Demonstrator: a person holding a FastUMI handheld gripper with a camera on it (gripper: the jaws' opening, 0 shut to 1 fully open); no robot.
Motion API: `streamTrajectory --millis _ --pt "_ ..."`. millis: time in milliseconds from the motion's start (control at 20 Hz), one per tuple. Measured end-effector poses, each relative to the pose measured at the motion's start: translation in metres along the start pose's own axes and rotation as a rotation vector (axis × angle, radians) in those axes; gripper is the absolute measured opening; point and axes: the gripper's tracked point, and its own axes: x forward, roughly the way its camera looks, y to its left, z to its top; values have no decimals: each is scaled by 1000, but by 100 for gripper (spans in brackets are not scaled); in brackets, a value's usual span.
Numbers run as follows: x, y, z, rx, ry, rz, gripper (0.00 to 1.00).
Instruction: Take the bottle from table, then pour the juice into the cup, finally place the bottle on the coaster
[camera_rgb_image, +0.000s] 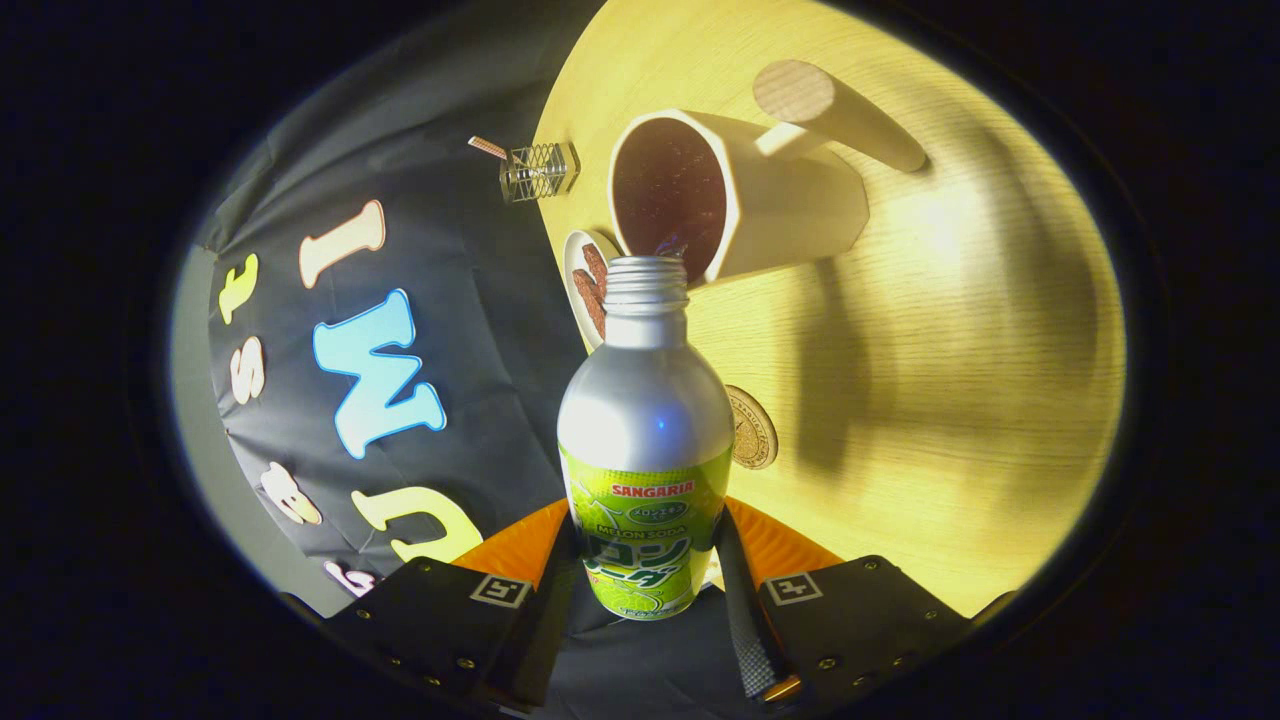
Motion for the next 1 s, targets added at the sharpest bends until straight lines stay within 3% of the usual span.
streamTrajectory --millis 1000 --pt "-17 22 2 132 39 14 70"
